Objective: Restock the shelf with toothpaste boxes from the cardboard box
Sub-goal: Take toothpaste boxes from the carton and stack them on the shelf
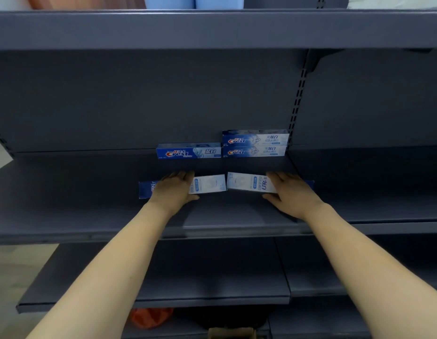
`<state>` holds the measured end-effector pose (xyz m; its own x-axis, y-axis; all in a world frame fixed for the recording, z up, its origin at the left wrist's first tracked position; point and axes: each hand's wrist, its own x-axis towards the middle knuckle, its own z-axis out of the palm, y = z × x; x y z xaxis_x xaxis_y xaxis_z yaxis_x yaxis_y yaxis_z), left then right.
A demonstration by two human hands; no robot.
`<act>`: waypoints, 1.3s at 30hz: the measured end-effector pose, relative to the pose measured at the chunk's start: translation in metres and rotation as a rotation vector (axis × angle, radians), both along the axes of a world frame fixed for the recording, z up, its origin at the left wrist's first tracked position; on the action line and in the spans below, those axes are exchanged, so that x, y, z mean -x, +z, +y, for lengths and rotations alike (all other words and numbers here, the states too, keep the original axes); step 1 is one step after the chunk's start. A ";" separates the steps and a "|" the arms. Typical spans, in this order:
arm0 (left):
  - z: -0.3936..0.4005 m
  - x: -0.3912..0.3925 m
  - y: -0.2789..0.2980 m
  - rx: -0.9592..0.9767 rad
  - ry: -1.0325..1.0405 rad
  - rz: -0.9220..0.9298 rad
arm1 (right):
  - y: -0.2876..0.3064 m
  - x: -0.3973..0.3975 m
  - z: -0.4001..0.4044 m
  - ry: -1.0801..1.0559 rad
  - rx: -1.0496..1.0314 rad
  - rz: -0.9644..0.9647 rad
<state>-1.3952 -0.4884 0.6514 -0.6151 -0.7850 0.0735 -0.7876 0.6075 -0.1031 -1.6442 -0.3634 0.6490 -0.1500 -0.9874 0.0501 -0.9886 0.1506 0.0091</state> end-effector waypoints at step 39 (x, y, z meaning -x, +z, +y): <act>0.032 0.085 0.014 0.040 -0.232 0.002 | 0.032 0.043 0.019 -0.157 -0.066 -0.128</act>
<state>-1.4799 -0.4562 0.6656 -0.7783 -0.6194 0.1027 -0.6279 0.7675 -0.1292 -1.6869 -0.3445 0.6810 -0.3032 -0.9520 -0.0429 -0.9467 0.3060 -0.1006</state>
